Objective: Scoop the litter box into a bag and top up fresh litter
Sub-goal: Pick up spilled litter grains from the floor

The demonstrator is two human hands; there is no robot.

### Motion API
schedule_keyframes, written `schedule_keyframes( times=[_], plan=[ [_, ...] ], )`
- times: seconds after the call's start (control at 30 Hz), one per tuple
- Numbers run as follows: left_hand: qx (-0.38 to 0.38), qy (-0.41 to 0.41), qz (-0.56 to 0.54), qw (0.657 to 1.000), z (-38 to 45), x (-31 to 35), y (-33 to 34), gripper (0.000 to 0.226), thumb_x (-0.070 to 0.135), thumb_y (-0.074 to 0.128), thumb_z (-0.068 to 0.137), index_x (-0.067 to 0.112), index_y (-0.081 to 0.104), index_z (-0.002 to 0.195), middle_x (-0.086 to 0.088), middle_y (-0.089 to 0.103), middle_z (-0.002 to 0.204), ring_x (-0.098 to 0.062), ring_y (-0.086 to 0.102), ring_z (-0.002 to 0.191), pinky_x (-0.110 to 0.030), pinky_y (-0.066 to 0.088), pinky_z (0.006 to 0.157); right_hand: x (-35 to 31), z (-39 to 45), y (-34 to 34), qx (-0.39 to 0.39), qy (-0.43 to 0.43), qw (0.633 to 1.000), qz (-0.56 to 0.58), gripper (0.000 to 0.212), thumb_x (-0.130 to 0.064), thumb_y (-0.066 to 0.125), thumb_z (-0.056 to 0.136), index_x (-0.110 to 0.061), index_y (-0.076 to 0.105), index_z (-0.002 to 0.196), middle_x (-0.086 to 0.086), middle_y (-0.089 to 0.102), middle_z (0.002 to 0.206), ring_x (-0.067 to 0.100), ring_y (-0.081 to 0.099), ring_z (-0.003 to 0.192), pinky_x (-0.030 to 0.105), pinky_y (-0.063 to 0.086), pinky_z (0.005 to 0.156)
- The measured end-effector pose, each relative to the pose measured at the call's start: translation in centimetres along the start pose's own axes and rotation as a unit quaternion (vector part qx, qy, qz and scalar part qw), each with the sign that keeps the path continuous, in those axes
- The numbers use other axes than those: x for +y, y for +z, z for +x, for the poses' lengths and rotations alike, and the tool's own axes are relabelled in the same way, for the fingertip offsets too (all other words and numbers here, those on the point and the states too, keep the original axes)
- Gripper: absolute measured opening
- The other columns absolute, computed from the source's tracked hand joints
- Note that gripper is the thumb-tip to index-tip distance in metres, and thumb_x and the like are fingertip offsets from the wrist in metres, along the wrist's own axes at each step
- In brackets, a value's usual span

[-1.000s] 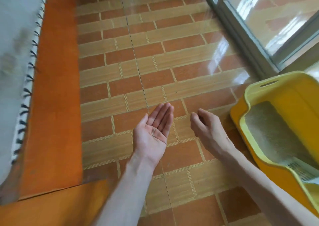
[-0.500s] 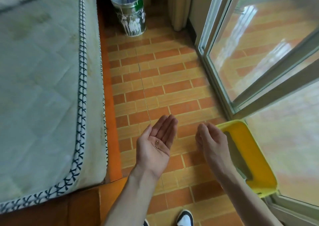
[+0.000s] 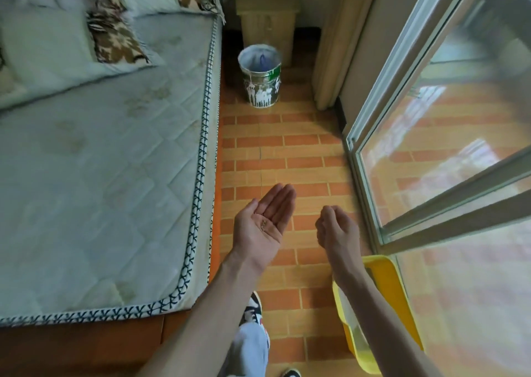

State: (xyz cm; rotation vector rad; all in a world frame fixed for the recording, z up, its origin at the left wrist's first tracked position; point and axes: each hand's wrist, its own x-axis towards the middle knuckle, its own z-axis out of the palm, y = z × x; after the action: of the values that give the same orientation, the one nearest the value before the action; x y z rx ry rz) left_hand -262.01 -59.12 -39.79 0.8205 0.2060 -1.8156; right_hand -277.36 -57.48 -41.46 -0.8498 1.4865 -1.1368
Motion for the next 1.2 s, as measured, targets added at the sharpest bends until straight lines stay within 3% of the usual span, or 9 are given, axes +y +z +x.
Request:
schedule_keyframes(
  times=[0.2,0.5,1.2],
  plan=[
    [0.005,0.019,-0.01,1.0,1.1,6.4,4.4,0.05,0.025,0.03,0.111,-0.01,0.06,0.132,-0.028,0.065,0.133,-0.038,0.065,0.124,-0.044,0.053,0.104,-6.5,3.5,3.7,0.009,0.002,1.0,-0.004,0.029,-0.015,0.047,0.105,-0.011,0.049,0.076,0.0,0.041,0.06,0.012,0.03,0.054,0.029,0.024,0.049],
    [-0.013,0.01,-0.008,1.0,6.5,14.1,11.2,0.048,0.025,0.031,0.112,-0.008,0.058,0.135,-0.026,0.066,0.133,-0.038,0.066,0.123,-0.044,0.053,0.103,-13.4,10.9,9.7,0.015,-0.01,1.0,0.02,0.027,-0.016,0.047,0.105,-0.01,0.047,0.079,-0.004,0.041,0.059,0.011,0.031,0.052,0.023,0.026,0.047],
    [0.003,0.044,-0.002,0.999,26.9,24.3,26.2,0.051,0.027,0.026,0.113,-0.006,0.059,0.134,-0.023,0.066,0.133,-0.035,0.066,0.123,-0.043,0.05,0.106,-22.2,37.2,15.2,-0.02,-0.02,0.999,0.033,0.033,-0.023,0.043,0.108,-0.013,0.045,0.077,-0.004,0.042,0.06,0.01,0.031,0.053,0.021,0.028,0.046]
  ],
)
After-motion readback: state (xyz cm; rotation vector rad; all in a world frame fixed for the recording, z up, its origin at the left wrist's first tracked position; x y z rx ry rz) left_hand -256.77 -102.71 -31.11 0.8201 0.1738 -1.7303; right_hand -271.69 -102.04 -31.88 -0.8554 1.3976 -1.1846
